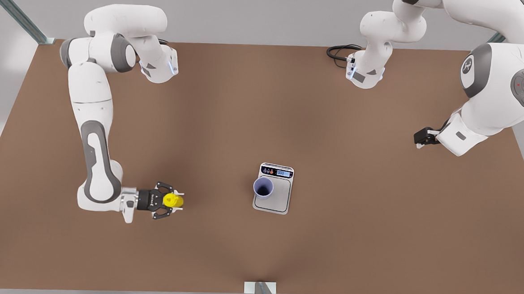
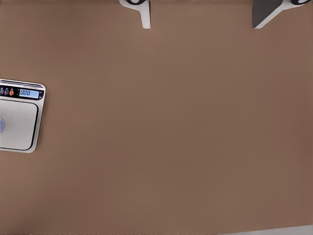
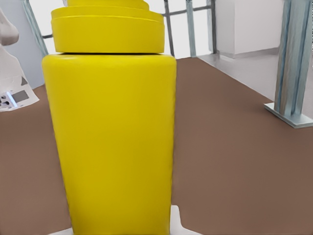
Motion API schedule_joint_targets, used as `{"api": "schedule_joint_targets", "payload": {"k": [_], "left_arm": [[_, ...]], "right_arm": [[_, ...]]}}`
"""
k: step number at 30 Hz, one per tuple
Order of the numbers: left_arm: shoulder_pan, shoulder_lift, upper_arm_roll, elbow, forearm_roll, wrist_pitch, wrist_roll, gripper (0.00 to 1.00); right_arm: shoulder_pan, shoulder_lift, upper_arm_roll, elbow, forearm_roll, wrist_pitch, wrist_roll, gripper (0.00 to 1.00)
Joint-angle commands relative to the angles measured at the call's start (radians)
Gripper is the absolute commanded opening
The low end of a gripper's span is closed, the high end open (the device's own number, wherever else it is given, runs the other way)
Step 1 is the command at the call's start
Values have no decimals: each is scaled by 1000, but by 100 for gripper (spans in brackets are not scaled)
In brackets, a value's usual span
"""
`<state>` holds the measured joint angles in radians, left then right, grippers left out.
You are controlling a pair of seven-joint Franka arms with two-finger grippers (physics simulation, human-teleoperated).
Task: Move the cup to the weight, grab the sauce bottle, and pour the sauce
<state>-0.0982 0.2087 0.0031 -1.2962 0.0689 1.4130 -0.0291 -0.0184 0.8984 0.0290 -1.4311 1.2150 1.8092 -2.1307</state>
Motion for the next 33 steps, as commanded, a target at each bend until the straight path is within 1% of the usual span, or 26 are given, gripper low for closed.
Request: {"api": "schedule_joint_targets", "payload": {"k": [1,4,10,23,25,28,29,31,33], "left_arm": [[0,0,0,0,0,0,0,100],[0,0,0,0,0,0,0,100],[0,0,2,0,2,0,2,100],[0,1,3,0,2,1,3,100],[0,1,3,0,0,3,3,100],[0,0,-2,0,-3,0,3,100],[0,0,-2,0,-1,0,2,100],[0,0,-2,0,-1,0,2,100],[0,1,-2,-2,-1,0,3,100]], "right_arm": [[1,5,0,0,17,-19,-9,55],[-8,16,0,0,31,-67,-43,55],[6,50,-1,1,49,-5,-186,55],[0,102,-1,9,57,2,-193,55],[0,105,-1,9,57,2,-193,58],[0,106,-1,9,57,2,-193,58],[0,106,-1,9,57,1,-193,61],[0,106,-1,9,57,1,-193,64],[-2,105,-1,9,57,1,-193,64]]}}
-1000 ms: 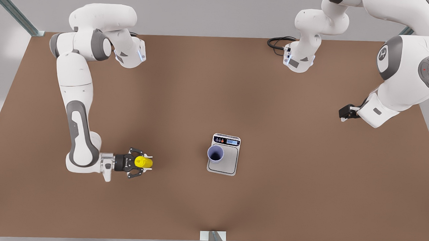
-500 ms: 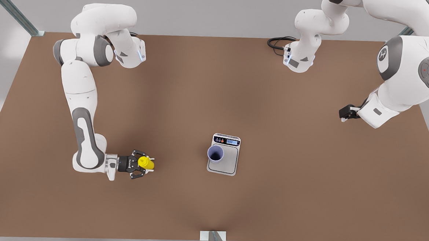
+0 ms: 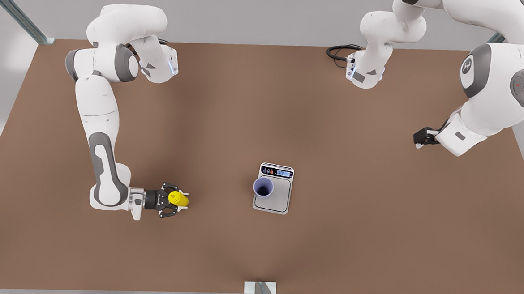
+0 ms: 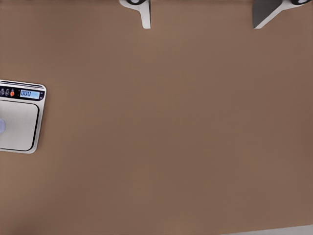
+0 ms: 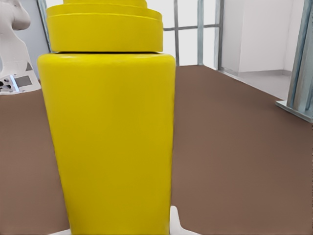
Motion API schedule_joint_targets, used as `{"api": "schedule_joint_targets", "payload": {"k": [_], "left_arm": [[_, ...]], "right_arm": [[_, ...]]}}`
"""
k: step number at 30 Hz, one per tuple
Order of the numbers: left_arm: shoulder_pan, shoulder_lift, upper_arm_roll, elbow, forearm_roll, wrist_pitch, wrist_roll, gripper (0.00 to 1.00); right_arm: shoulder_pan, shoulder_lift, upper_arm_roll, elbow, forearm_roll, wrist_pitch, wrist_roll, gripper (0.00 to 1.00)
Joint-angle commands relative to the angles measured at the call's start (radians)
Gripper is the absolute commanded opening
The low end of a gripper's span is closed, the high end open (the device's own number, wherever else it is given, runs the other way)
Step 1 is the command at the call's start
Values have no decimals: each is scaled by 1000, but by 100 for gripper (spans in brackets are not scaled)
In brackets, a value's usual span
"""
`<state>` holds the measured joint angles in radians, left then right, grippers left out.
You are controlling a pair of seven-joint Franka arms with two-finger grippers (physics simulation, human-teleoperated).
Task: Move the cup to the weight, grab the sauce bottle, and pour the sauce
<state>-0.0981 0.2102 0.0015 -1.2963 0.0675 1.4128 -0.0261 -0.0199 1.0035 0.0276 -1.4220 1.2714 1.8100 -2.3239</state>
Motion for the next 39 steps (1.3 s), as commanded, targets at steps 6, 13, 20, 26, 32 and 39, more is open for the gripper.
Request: {"api": "schedule_joint_targets", "payload": {"k": [6,13,20,26,32,39], "left_arm": [[0,0,0,0,0,0,-2,100],[0,-2,2,0,2,0,-2,100],[0,-2,2,0,2,0,-2,100],[0,-2,2,0,2,0,-2,100],[0,0,2,0,2,2,-2,100],[0,-2,2,0,2,0,-2,100]], "right_arm": [[0,0,0,0,0,0,1,75],[0,0,0,0,0,0,1,95],[-5,0,0,0,-1,-1,0,100],[-14,0,-3,0,-9,-6,0,100],[-69,-8,-6,-8,-29,-29,-8,100],[-164,-131,-80,222,-662,-127,564,100]]}}
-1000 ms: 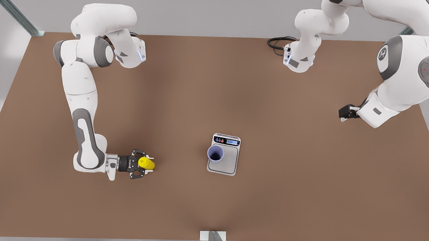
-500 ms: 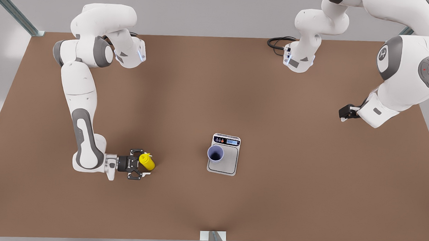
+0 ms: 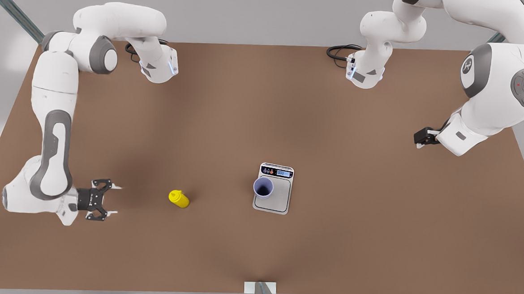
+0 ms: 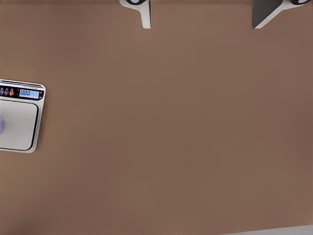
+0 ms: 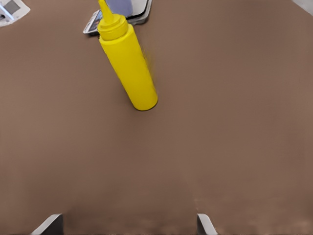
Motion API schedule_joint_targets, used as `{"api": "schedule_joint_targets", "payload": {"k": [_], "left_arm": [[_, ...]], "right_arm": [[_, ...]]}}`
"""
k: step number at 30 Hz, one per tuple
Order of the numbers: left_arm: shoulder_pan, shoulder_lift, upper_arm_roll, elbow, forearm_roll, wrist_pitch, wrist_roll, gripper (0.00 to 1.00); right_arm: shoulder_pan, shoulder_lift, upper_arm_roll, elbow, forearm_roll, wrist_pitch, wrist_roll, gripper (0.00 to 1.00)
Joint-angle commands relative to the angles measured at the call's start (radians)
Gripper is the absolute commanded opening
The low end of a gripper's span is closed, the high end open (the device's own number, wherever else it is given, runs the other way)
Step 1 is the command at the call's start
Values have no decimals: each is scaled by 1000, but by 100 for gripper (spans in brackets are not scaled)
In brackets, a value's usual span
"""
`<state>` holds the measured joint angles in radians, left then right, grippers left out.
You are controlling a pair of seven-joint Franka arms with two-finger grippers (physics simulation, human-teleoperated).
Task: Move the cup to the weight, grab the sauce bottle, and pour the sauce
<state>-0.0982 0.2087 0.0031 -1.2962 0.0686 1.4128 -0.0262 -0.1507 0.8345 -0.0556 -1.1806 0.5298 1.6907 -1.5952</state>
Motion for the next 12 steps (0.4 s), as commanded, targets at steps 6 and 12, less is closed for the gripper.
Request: {"api": "schedule_joint_targets", "payload": {"k": [6,12], "left_arm": [[0,0,0,0,-1,2,-1,100],[0,1,0,0,-1,2,-1,100]], "right_arm": [[117,-187,-3,113,-415,-48,1230,100],[160,-589,0,-254,-485,-23,1569,100]]}}
